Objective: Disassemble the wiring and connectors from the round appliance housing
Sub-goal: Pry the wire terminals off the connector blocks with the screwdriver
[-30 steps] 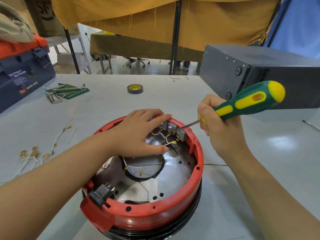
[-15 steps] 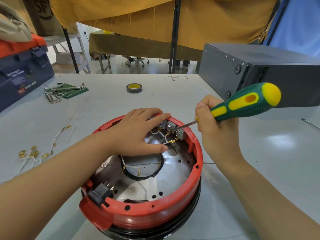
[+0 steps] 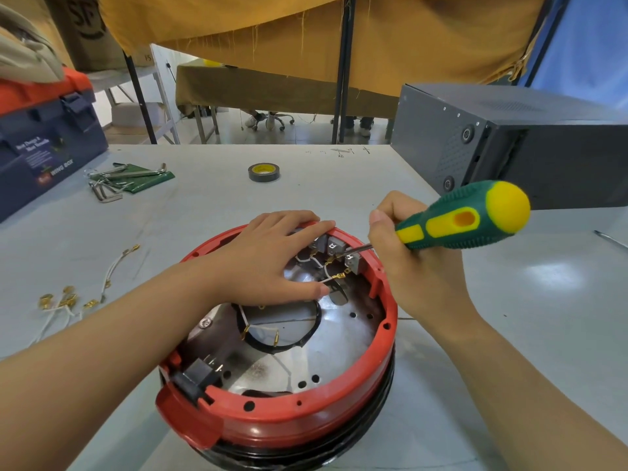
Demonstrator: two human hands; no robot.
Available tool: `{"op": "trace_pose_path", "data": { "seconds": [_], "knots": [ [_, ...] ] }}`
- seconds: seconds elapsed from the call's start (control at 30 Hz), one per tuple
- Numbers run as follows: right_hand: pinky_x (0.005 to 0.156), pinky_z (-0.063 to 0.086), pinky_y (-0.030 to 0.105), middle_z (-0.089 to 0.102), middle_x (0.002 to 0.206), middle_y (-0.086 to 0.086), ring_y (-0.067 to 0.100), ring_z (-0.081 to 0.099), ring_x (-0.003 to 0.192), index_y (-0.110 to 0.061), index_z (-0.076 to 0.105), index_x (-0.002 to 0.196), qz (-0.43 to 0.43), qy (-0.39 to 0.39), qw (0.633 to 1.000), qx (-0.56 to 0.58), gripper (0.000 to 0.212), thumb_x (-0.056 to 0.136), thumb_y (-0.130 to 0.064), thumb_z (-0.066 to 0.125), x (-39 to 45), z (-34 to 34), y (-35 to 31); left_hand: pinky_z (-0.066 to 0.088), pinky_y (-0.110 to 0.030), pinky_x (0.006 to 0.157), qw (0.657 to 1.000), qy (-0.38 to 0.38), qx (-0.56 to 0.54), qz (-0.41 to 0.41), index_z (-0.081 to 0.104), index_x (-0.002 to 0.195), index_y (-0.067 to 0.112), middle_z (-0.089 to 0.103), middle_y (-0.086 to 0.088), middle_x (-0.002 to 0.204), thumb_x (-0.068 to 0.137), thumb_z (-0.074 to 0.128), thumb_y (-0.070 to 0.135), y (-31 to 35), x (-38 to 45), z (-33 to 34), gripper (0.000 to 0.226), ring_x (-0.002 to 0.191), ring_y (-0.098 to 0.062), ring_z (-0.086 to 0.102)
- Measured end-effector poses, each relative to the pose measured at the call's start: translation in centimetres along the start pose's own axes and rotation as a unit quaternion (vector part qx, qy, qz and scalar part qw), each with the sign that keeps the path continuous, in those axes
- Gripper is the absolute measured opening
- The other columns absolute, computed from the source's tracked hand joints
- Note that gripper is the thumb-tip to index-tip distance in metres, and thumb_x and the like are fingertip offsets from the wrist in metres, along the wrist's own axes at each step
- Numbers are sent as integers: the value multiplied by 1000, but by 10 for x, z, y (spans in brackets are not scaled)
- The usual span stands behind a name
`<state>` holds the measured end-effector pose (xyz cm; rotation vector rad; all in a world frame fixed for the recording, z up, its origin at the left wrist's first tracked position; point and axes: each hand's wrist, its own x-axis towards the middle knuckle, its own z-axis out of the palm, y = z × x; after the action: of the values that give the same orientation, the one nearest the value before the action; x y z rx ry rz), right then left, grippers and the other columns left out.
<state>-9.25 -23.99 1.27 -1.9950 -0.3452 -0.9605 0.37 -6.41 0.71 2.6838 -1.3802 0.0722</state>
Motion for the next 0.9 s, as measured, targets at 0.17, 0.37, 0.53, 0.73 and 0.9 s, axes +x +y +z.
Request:
{"op": "trace_pose_path", "data": {
  "seconds": [0.17, 0.37, 0.53, 0.73, 0.9],
  "knots": [
    [51, 32, 3, 46, 50, -16, -1, 48, 50, -25, 41, 65, 1, -53, 996, 69, 28, 86, -10, 52, 2, -1, -2, 16, -31, 114, 1000, 13, 2, 3, 13, 148, 35, 20, 8, 152, 75, 38, 73, 1, 0, 1, 86, 138, -12, 18],
    [52, 30, 5, 37, 51, -10, 0, 43, 51, -15, 40, 62, 1, -38, 999, 23, 28, 87, -10, 50, 8, -2, -2, 15, -31, 114, 1000, 8, 1, -1, 13, 148, 36, 19, 8, 152, 75, 38, 73, 2, -1, 0, 85, 138, -12, 17],
    [49, 27, 19, 30, 51, -6, 8, 30, 49, -1, 33, 59, 121, 65, 986, 94, 27, 78, -14, 46, 16, -1, 6, 15, -34, 116, 1000, -7, -1, -7, 9, 148, 38, 16, 9, 153, 75, 36, 74, 2, 0, -1, 86, 140, -13, 15],
    [45, 27, 18, 30, 56, 14, 10, 29, 48, 1, 34, 60, 132, 95, 980, 111, 27, 79, -14, 47, 13, 3, 1, 15, -36, 116, 1000, -6, 3, -9, 9, 148, 39, 16, 8, 153, 74, 36, 74, 1, 0, 0, 86, 140, -13, 15],
    [46, 30, 16, 30, 49, 2, 9, 32, 45, -6, 35, 57, 122, 123, 981, 84, 28, 82, -15, 46, 9, 6, -4, 16, -35, 116, 1000, -1, 2, -7, 10, 148, 38, 17, 7, 153, 75, 36, 75, 2, 0, 0, 86, 140, -14, 16]
  ]
}}
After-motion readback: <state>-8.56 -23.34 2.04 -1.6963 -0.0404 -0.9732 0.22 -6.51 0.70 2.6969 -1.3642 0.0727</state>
